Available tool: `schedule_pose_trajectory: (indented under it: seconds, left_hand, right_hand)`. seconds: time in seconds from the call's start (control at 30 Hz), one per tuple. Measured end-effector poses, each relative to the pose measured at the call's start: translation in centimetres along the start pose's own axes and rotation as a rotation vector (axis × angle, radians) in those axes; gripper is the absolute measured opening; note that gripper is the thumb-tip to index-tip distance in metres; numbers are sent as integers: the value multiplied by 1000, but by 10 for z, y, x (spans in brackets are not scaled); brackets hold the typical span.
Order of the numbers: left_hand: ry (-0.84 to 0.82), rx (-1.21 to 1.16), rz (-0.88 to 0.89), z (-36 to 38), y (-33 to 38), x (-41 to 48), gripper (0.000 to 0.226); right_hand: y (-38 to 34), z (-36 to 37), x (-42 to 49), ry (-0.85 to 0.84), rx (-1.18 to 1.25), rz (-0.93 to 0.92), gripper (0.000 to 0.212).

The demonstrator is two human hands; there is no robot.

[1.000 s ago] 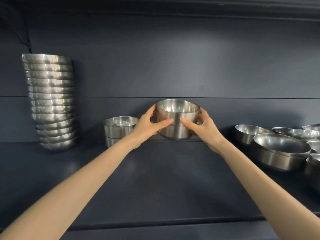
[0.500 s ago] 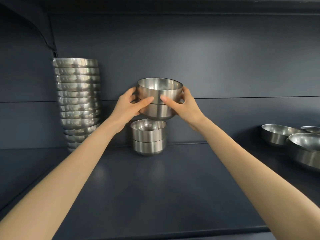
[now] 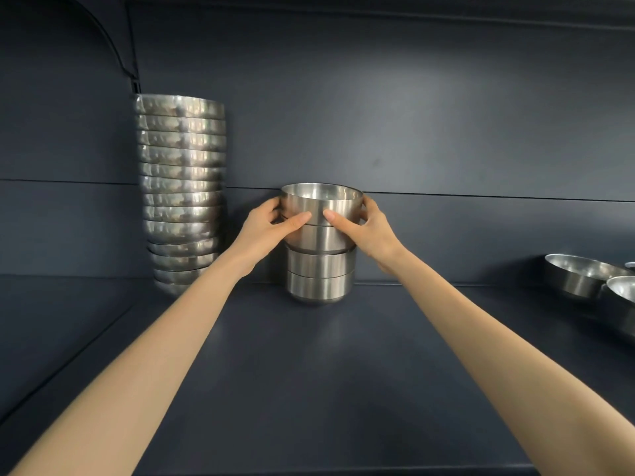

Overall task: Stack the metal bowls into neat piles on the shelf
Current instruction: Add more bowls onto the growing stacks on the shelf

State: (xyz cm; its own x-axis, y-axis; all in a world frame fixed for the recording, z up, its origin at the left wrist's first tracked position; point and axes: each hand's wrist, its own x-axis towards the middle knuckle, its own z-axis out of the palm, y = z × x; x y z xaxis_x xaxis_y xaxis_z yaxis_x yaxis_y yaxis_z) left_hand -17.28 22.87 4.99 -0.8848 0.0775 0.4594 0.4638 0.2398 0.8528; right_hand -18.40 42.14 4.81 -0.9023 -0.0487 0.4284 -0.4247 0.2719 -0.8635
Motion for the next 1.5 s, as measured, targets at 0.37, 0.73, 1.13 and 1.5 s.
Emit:
schedule_pose_trajectory:
  seconds: [0.37,0.73,1.13,1.5]
  left_hand:
    - [-18,-50,-6,17,-16,-11,69]
    - [-31,-102,-10,16,-31,-14,78]
    - [-183,261,-153,4,-32,-45,87]
    - [-297,1292,164,-30,-27,-107,110]
  right_hand:
    - [12,0,-9,-124,55,1,86]
    - [37,0,-23,-157,-60,16,101]
    - [27,0,-54,-217,-210,69,91]
    - [9,-25,-122,-178,-1162,25,85]
